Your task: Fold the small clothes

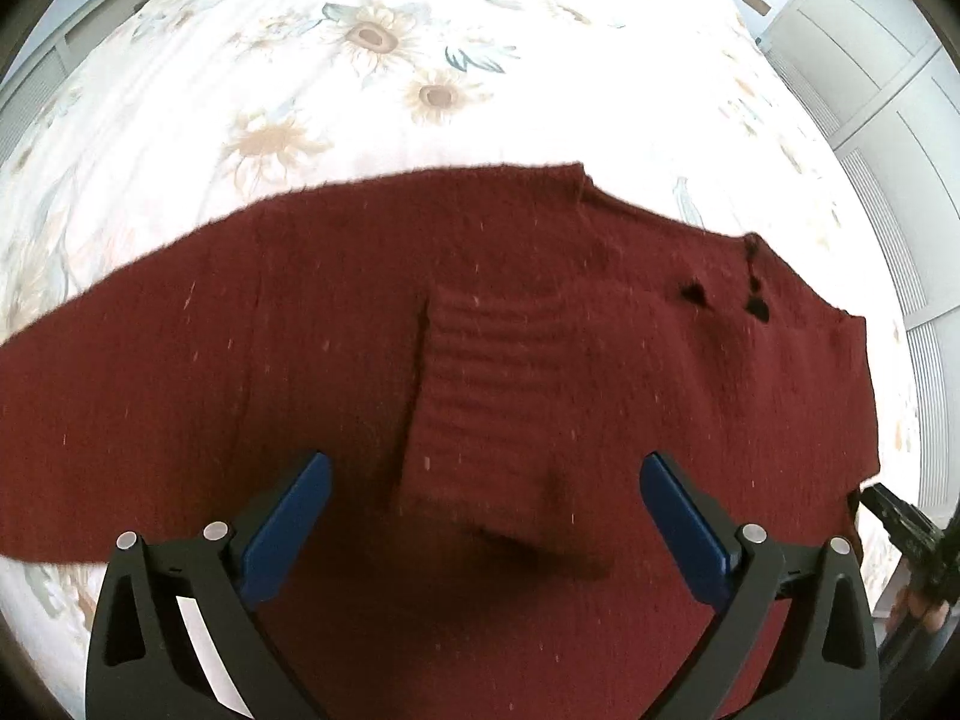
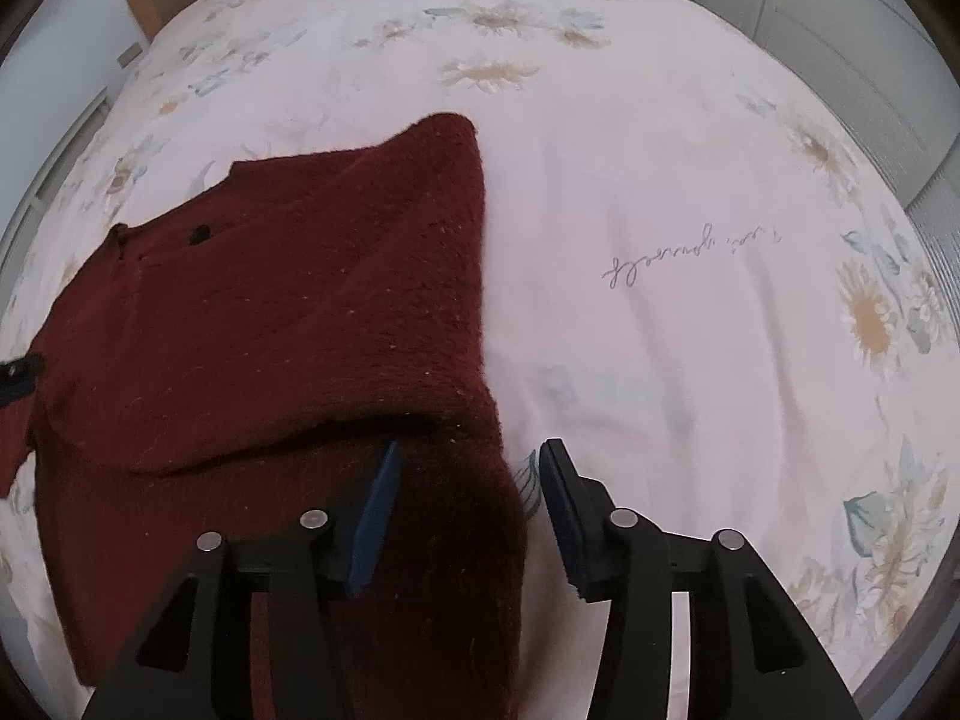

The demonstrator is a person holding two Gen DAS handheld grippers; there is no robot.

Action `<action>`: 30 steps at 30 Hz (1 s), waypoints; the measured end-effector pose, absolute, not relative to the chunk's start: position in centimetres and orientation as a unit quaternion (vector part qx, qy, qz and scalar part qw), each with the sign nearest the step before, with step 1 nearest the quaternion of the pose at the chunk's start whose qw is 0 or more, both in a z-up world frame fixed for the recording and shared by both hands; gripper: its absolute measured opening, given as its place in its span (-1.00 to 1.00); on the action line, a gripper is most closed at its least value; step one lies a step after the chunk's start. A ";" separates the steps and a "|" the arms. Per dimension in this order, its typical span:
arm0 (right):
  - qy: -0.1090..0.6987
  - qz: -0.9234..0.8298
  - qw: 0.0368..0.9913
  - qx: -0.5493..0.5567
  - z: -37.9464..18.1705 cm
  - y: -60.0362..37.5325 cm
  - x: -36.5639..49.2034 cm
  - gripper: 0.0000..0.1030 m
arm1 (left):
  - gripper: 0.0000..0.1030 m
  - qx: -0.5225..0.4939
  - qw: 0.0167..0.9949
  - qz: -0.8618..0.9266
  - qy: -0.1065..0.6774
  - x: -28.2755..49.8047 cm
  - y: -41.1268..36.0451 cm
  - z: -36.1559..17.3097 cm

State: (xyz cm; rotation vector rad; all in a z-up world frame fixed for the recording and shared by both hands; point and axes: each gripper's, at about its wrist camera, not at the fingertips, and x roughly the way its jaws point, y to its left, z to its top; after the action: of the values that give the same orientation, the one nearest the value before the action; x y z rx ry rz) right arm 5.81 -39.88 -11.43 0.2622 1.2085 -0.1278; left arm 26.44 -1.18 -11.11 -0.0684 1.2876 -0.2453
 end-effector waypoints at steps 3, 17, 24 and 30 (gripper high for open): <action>0.565 -0.060 0.814 0.120 -11.1 -39.9 5.7 0.03 | 0.97 -0.020 0.791 -0.116 0.601 27.6 -1.7 -11.8; 0.573 -0.074 0.807 0.118 -11.6 -41.0 5.1 0.10 | 0.27 0.035 0.763 -0.104 0.637 27.7 -6.2 -17.1; 0.562 -0.073 0.813 0.131 -10.3 -41.1 6.0 0.10 | -0.78 0.024 0.786 -0.146 0.601 26.2 -7.6 -13.9; 0.547 -0.060 0.822 0.146 -8.8 -41.2 9.6 0.29 | -0.78 -0.020 0.840 -0.144 0.523 24.5 -5.7 -8.8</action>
State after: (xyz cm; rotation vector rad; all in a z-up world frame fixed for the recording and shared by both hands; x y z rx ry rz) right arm 9.60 -41.23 -8.82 0.3114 1.1646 -0.1270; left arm 24.52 -5.66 -8.77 -0.0419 1.1065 -0.3054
